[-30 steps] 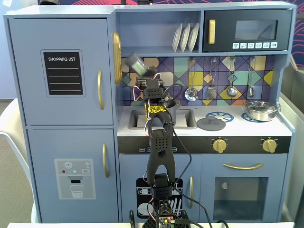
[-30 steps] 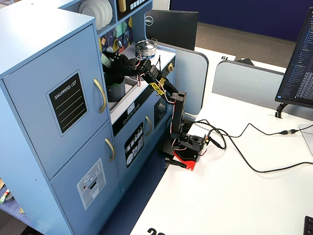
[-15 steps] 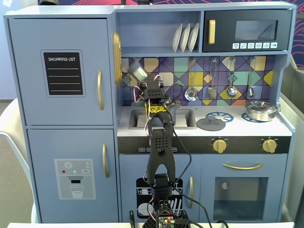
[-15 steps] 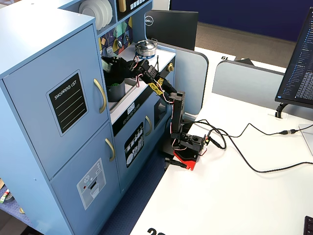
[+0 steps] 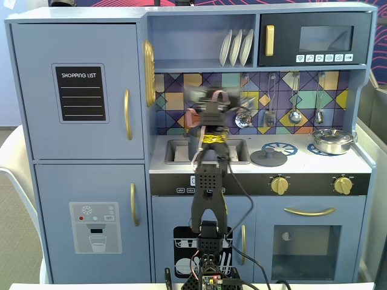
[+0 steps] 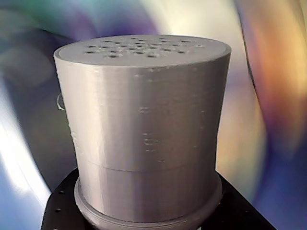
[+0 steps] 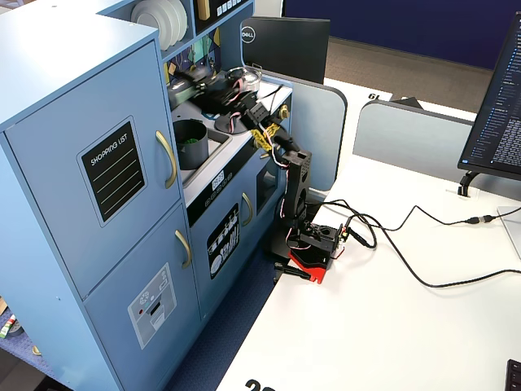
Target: Put salt in the gray recipient
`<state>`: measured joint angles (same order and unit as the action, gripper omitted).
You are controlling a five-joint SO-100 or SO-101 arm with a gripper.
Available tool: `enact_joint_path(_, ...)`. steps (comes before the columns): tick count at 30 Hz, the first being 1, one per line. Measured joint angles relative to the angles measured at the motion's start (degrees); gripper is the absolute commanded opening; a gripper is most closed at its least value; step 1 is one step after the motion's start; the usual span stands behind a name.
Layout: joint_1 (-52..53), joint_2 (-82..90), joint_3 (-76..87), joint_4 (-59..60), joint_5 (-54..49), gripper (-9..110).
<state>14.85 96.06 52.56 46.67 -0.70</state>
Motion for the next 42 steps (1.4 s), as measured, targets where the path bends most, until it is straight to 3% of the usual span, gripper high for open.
enact_joint_path(7, 20.04, 2.55, 7.47, -10.37, -45.18, 0)
enact_joint_path(12, 28.3, 6.06, 19.16, -18.98, -77.78, 0)
enact_joint_path(15, 30.32, 7.29, 27.16, -24.79, -88.59, 0)
enact_joint_path(25, 35.42, 5.1, 34.19, -36.91, -92.99, 0)
enact_joint_path(42, 36.74, -0.53, 38.06, -46.93, -84.29, 0)
